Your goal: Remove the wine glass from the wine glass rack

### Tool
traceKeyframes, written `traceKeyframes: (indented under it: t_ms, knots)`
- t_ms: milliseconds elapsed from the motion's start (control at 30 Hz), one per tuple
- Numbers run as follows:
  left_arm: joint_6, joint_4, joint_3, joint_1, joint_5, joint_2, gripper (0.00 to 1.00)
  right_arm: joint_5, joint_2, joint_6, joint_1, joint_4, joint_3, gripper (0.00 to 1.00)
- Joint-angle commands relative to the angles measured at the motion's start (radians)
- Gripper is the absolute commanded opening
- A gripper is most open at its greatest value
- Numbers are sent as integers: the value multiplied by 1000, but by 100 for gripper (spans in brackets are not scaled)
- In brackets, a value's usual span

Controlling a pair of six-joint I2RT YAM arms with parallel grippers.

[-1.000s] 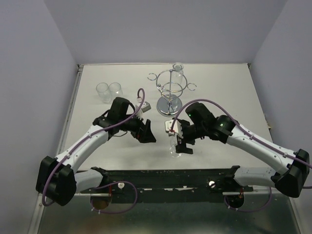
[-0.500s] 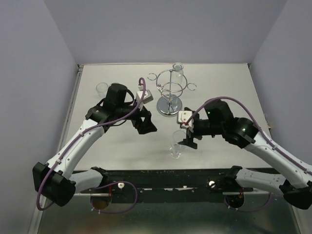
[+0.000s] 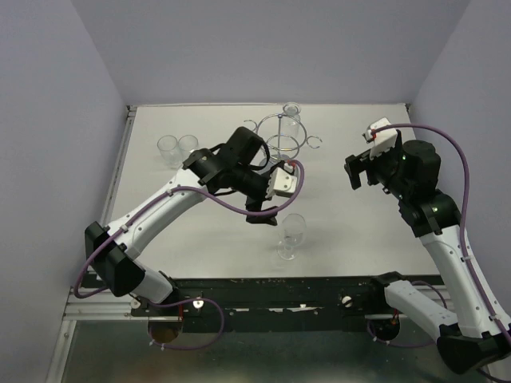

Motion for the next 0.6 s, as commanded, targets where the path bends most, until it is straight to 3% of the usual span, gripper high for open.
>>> traceKeyframes:
  t_ms: [0, 267, 567]
  knots:
    - [178, -87, 65, -87, -56, 83, 99, 10, -13, 123, -64, 69, -63, 100]
    - [184, -113, 153, -174, -165, 192, 99, -39, -91, 106, -81, 80, -158, 100]
    - [275, -297, 267, -194, -165, 299, 98, -70, -113, 112, -85, 103, -203, 100]
